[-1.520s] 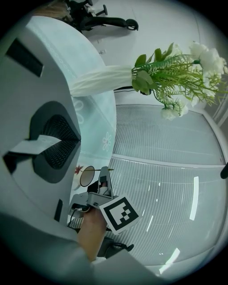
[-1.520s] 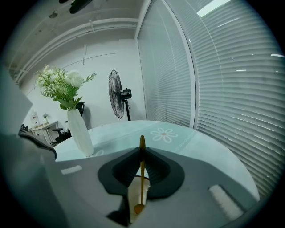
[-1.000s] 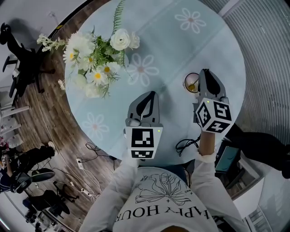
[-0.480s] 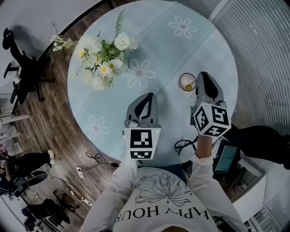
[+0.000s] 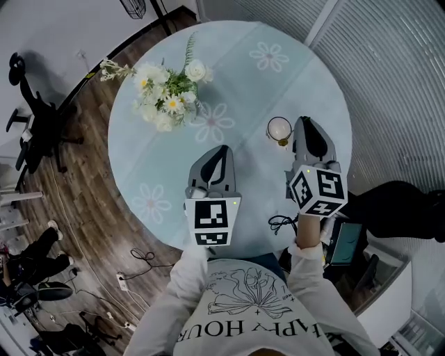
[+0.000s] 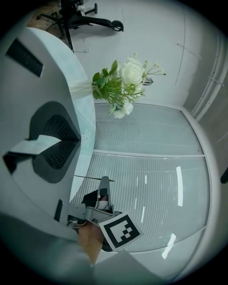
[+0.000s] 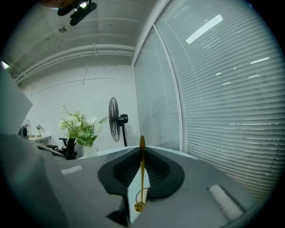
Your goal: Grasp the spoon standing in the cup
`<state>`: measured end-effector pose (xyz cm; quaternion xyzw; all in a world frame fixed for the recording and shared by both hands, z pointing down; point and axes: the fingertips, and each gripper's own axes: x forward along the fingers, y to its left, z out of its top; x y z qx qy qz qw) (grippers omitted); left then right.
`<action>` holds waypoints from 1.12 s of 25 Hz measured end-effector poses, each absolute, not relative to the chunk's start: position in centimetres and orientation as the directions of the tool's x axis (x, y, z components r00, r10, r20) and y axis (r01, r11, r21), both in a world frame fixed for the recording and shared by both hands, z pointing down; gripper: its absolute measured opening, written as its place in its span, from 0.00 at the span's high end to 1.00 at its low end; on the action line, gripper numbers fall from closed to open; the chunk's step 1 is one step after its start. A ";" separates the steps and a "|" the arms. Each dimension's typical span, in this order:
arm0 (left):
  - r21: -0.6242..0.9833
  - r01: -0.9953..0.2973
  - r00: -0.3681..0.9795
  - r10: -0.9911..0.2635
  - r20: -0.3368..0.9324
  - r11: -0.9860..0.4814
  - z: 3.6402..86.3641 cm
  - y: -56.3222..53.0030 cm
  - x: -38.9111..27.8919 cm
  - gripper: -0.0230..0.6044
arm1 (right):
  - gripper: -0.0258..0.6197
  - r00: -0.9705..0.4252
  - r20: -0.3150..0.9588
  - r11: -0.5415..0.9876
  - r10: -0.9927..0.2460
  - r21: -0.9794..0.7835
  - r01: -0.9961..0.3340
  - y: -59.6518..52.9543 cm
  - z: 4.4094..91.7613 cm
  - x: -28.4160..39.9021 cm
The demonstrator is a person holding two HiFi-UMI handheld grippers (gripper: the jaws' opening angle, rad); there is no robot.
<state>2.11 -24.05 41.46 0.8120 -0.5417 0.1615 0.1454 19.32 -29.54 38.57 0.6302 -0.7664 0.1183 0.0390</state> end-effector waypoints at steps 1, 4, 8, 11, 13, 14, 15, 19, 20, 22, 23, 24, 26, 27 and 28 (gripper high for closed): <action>0.061 -0.926 0.363 -0.836 0.411 -0.373 41.1 -23.9 1.9 0.95 | 0.91 -0.200 0.204 0.176 -0.958 -0.130 -0.976 -29.1 38.2 19.1; 0.060 -0.925 0.367 -0.843 0.393 -0.375 39.9 -23.1 1.5 0.95 | 0.91 -0.197 0.195 0.174 -0.961 -0.128 -0.976 -27.6 37.3 18.6; 0.054 -0.918 0.386 -0.851 0.355 -0.394 38.1 -22.3 1.6 0.95 | 0.91 -0.186 0.171 0.167 -0.967 -0.120 -0.979 -26.0 35.7 18.3; 0.049 -0.913 0.397 -0.857 0.330 -0.404 36.8 -21.6 1.4 0.95 | 0.91 -0.182 0.155 0.164 -0.971 -0.120 -0.979 -24.7 34.7 17.8; 0.049 -0.911 0.402 -0.859 0.315 -0.409 36.1 -21.1 1.1 0.95 | 0.91 -0.178 0.148 0.161 -0.973 -0.120 -0.980 -23.9 34.1 17.4; 0.049 -0.910 0.406 -0.860 0.309 -0.412 35.7 -20.9 1.0 0.95 | 0.91 -0.176 0.145 0.159 -0.974 -0.120 -0.980 -23.5 33.8 17.3; 0.050 -0.909 0.410 -0.861 0.303 -0.415 35.4 -20.6 0.9 0.95 | 0.91 -0.173 0.143 0.157 -0.974 -0.119 -0.980 -23.1 33.5 17.1; 0.050 -0.902 0.425 -0.863 0.274 -0.428 34.0 -19.6 0.5 0.95 | 0.91 -0.164 0.129 0.149 -0.978 -0.115 -0.982 -21.6 32.4 16.5; 0.049 -0.900 0.429 -0.863 0.267 -0.432 33.7 -19.3 0.4 0.95 | 0.91 -0.161 0.125 0.147 -0.979 -0.115 -0.983 -21.3 32.2 16.3; 0.046 -0.898 0.435 -0.863 0.256 -0.438 33.2 -18.8 0.1 0.95 | 0.91 -0.155 0.115 0.141 -0.981 -0.117 -0.983 -20.6 31.7 16.0; 0.043 -0.897 0.437 -0.864 0.251 -0.441 32.9 -18.6 0.0 0.95 | 0.91 -0.152 0.111 0.138 -0.982 -0.119 -0.983 -20.2 31.5 15.9; 0.042 -0.896 0.438 -0.865 0.246 -0.442 32.7 -18.4 -0.1 0.95 | 0.91 -0.149 0.107 0.136 -0.983 -0.120 -0.983 -19.9 31.3 15.8; 0.040 -0.895 0.440 -0.866 0.236 -0.444 32.2 -18.1 -0.3 0.95 | 0.91 -0.145 0.100 0.133 -0.984 -0.119 -0.984 -19.3 30.9 15.6; 0.039 -0.895 0.441 -0.867 0.231 -0.445 32.0 -17.9 -0.4 0.95 | 0.91 -0.143 0.097 0.132 -0.985 -0.119 -0.984 -19.1 30.8 15.6; 0.038 -0.895 0.442 -0.868 0.225 -0.445 31.8 -17.8 -0.5 0.95 | 0.91 -0.142 0.095 0.130 -0.985 -0.119 -0.984 -18.8 30.6 15.5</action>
